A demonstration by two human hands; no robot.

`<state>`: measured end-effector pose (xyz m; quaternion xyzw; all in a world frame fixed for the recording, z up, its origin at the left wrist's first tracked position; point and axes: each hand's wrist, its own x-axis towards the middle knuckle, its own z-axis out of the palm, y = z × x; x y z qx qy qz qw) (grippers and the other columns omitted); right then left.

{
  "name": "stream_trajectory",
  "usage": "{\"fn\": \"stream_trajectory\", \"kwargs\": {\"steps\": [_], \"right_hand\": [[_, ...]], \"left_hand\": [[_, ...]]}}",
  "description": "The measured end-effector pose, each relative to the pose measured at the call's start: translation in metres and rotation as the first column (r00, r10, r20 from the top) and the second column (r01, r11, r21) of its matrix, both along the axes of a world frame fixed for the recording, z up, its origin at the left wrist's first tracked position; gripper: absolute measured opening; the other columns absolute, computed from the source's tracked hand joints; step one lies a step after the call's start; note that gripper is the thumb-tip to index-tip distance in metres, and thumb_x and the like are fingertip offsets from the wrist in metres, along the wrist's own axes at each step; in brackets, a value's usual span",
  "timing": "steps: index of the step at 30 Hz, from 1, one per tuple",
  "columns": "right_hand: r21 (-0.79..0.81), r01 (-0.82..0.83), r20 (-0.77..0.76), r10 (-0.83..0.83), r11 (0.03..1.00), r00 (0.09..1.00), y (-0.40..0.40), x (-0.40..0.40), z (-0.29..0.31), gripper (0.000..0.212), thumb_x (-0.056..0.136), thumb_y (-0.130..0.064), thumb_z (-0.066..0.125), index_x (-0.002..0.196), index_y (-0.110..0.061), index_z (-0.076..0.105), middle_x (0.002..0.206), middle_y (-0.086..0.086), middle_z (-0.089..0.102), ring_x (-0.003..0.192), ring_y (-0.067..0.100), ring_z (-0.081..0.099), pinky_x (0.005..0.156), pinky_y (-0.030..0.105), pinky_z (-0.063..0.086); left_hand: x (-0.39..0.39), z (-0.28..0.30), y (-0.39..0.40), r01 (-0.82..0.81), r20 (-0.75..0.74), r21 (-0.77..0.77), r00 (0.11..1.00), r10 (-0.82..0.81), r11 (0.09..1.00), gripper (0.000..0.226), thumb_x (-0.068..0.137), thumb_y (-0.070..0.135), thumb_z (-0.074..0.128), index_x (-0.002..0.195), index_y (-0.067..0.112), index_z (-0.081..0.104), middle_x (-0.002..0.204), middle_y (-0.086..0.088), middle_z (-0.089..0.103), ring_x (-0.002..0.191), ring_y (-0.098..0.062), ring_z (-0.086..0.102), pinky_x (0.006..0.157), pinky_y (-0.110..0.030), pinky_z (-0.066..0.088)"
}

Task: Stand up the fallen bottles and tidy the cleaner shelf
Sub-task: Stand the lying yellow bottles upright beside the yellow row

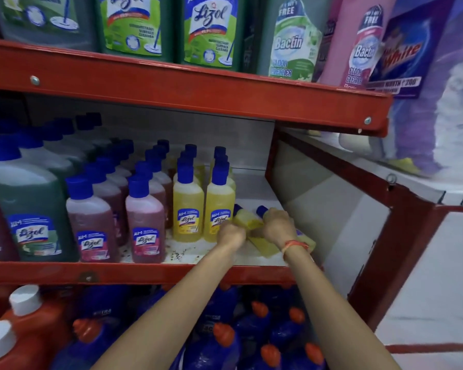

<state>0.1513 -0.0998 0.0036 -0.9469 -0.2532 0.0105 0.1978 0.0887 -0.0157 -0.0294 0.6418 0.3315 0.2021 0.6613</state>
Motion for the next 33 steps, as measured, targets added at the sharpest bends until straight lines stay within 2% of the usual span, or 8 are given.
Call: {"fn": "stream_trajectory", "kwargs": {"steps": [3,8,10,13,15,22,25,33], "right_hand": [[0.006,0.018,-0.062,-0.018,1.0,0.998,-0.01,0.005,0.001,0.075,0.068,-0.05,0.079,0.124,-0.007,0.053,0.126,0.011,0.061,0.118,0.029,0.057,0.078,0.027,0.038],[0.121,0.064,-0.322,-0.022,0.991,0.946,-0.031,0.001,0.001,0.058,0.056,-0.049,0.089,0.074,-0.007,0.052,0.089,0.009,0.056,0.087,0.025,0.06,0.077,0.033,0.051],[0.221,0.111,-0.401,-0.014,0.969,0.916,-0.037,-0.003,-0.001,0.063,0.056,-0.038,0.092,0.095,0.003,0.065,0.096,0.012,0.066,0.097,0.027,0.067,0.09,0.039,0.056],[0.336,0.181,-0.473,0.0,0.924,0.881,-0.043,-0.01,-0.001,0.081,0.056,-0.029,0.093,0.119,0.01,0.06,0.108,0.012,0.069,0.104,0.025,0.067,0.097,0.046,0.054],[0.397,0.216,-0.486,0.005,0.892,0.874,-0.045,-0.012,0.0,0.085,0.053,-0.026,0.095,0.121,0.009,0.058,0.106,0.01,0.068,0.105,0.026,0.068,0.097,0.048,0.053],[0.605,0.165,-0.235,-0.024,0.779,0.972,-0.03,-0.056,-0.005,0.088,0.042,-0.031,0.097,0.118,-0.008,0.058,0.102,0.007,0.075,0.092,0.021,0.071,0.085,0.038,0.057],[0.621,0.058,-0.058,-0.028,0.782,0.998,-0.005,-0.082,-0.009,0.08,0.044,-0.035,0.096,0.109,-0.013,0.056,0.097,0.004,0.075,0.09,0.02,0.07,0.076,0.031,0.054],[0.628,-0.101,0.013,0.119,0.772,0.993,0.027,-0.107,-0.024,0.067,0.053,-0.031,0.093,0.112,-0.013,0.065,0.098,0.005,0.077,0.091,0.018,0.071,0.082,0.035,0.057]], "left_hand": [[0.001,-0.002,-0.001,-0.024,0.051,-0.123,0.998,0.031,0.992,0.021,0.087,-0.002,0.038,0.101,-0.005,0.053,0.115,-0.032,0.061,0.104,-0.043,0.062,0.089,-0.055,0.053],[-0.008,-0.004,-0.016,0.012,0.131,-0.259,0.991,0.023,0.966,0.009,0.083,-0.009,0.055,0.081,-0.001,0.051,0.104,-0.025,0.064,0.101,-0.043,0.064,0.086,-0.055,0.054],[-0.013,-0.003,-0.019,0.031,0.138,-0.236,0.99,0.002,0.971,0.018,0.081,-0.008,0.06,0.07,0.004,0.053,0.092,-0.017,0.064,0.099,-0.04,0.065,0.083,-0.05,0.056],[-0.019,0.002,-0.021,0.077,0.189,-0.193,0.981,-0.04,0.978,0.021,0.078,-0.01,0.062,0.097,-0.003,0.06,0.099,-0.015,0.063,0.097,-0.031,0.064,0.066,-0.033,0.058],[-0.02,0.008,-0.022,0.103,0.216,-0.124,0.974,-0.075,0.987,0.041,0.076,-0.011,0.063,0.116,-0.005,0.056,0.111,-0.018,0.065,0.105,-0.032,0.063,0.08,-0.038,0.057],[-0.065,0.02,-0.004,0.121,0.383,0.242,0.9,-0.209,0.963,0.04,0.079,-0.002,0.066,0.118,0.006,0.062,0.111,-0.002,0.066,0.093,-0.002,0.062,0.069,-0.009,0.052],[-0.091,0.017,0.015,-0.001,0.395,0.337,0.908,-0.14,0.942,0.039,0.081,-0.003,0.063,0.119,0.004,0.062,0.111,-0.001,0.067,0.096,-0.007,0.063,0.072,-0.006,0.052],[-0.125,-0.003,0.043,-0.181,0.442,0.276,0.896,0.042,0.944,0.033,0.079,0.002,0.067,0.112,0.004,0.066,0.11,-0.01,0.071,0.096,-0.008,0.067,0.084,-0.017,0.055]]}}
